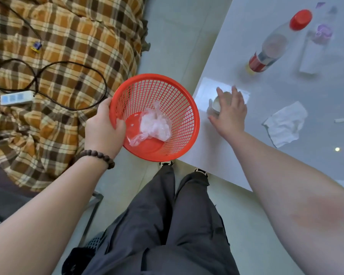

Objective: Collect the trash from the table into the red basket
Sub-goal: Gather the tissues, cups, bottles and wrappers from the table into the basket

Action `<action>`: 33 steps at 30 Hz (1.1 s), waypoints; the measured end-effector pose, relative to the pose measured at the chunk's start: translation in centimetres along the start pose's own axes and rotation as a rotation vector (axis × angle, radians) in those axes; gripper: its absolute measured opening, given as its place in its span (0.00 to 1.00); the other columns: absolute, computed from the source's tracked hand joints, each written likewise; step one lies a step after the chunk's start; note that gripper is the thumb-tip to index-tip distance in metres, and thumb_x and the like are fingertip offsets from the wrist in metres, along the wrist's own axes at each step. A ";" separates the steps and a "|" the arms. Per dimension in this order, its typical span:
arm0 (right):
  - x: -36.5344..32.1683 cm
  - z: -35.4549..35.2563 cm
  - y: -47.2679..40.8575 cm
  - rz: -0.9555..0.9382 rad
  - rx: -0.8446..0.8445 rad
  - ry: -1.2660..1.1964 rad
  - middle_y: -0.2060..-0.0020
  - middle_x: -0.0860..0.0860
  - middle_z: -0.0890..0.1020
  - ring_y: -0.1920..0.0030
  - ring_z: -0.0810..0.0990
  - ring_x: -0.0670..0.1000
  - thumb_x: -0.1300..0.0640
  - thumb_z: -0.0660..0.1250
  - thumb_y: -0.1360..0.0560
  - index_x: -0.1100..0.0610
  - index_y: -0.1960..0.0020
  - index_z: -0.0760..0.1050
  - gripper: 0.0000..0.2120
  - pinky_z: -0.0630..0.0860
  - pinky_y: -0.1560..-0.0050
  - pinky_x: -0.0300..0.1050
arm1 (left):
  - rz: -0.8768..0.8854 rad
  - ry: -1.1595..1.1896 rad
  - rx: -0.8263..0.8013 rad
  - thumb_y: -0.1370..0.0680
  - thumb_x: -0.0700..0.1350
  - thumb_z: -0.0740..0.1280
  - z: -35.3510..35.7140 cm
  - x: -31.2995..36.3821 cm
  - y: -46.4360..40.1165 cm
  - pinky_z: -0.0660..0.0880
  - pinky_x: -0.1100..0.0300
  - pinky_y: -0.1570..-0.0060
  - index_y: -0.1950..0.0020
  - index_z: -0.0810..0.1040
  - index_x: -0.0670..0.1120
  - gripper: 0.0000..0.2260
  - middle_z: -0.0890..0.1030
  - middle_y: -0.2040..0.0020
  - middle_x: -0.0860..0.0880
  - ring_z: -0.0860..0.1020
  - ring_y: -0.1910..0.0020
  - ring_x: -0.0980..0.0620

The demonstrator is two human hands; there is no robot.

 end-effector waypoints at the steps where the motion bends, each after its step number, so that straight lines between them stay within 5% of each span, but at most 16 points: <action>1: -0.2 0.7 -0.4 -0.024 -0.006 0.024 0.24 0.57 0.50 0.26 0.50 0.63 0.51 0.66 0.27 0.45 0.27 0.57 0.32 0.53 0.29 0.62 | -0.001 0.001 -0.002 0.26 0.43 0.63 0.2 -0.2 0.2 0.63 0.74 0.67 0.31 0.69 0.48 0.22 0.76 0.60 0.57 0.73 0.66 0.66; 8: -0.3 1.0 -1.5 -0.075 0.006 -0.014 0.30 0.58 0.59 0.39 0.63 0.64 0.62 0.62 0.25 0.51 0.40 0.68 0.15 0.69 0.41 0.56 | -0.021 -0.023 -0.005 0.26 0.42 0.63 0.4 -1.4 1.6 0.64 0.79 0.72 0.30 0.69 0.46 0.23 0.74 0.64 0.62 0.73 0.69 0.68; 17: -5.4 -8.8 5.1 -0.071 0.202 -0.329 0.34 0.58 0.63 0.37 0.64 0.61 0.62 0.64 0.25 0.53 0.42 0.72 0.13 0.64 0.45 0.43 | -0.051 0.040 -0.035 0.25 0.42 0.62 -0.9 -0.3 2.4 0.69 0.62 0.61 0.30 0.69 0.45 0.22 0.79 0.56 0.50 0.75 0.61 0.54; 21: -10.6 -13.2 8.6 -0.141 0.285 -0.406 0.36 0.61 0.66 0.39 0.67 0.62 0.63 0.65 0.27 0.55 0.43 0.73 0.13 0.64 0.45 0.44 | -0.013 0.086 -0.032 0.26 0.41 0.62 -2.3 2.4 2.4 0.68 0.59 0.60 0.32 0.71 0.44 0.21 0.78 0.58 0.49 0.73 0.62 0.52; 27: -17.2 -13.1 10.5 -0.291 0.188 -0.334 0.36 0.59 0.67 0.38 0.66 0.61 0.63 0.67 0.28 0.53 0.41 0.73 0.17 0.68 0.37 0.55 | 0.124 0.168 -0.051 0.25 0.43 0.62 -4.3 7.4 1.2 0.76 0.52 0.57 0.30 0.69 0.46 0.22 0.81 0.55 0.45 0.78 0.59 0.45; 33: -17.9 -13.5 9.0 -0.237 0.157 -0.186 0.28 0.57 0.60 0.29 0.58 0.60 0.49 0.71 0.30 0.44 0.32 0.64 0.29 0.61 0.31 0.58 | 0.206 0.228 -0.052 0.25 0.43 0.62 -6.2 9.6 -0.7 0.78 0.51 0.59 0.30 0.68 0.48 0.22 0.81 0.57 0.45 0.79 0.61 0.47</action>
Point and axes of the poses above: each hand's wrist, its own y-axis away from the middle knuckle, its own z-axis out of the palm, x = y × z, the point moved 9 cm from there along -y, towards the middle knuckle
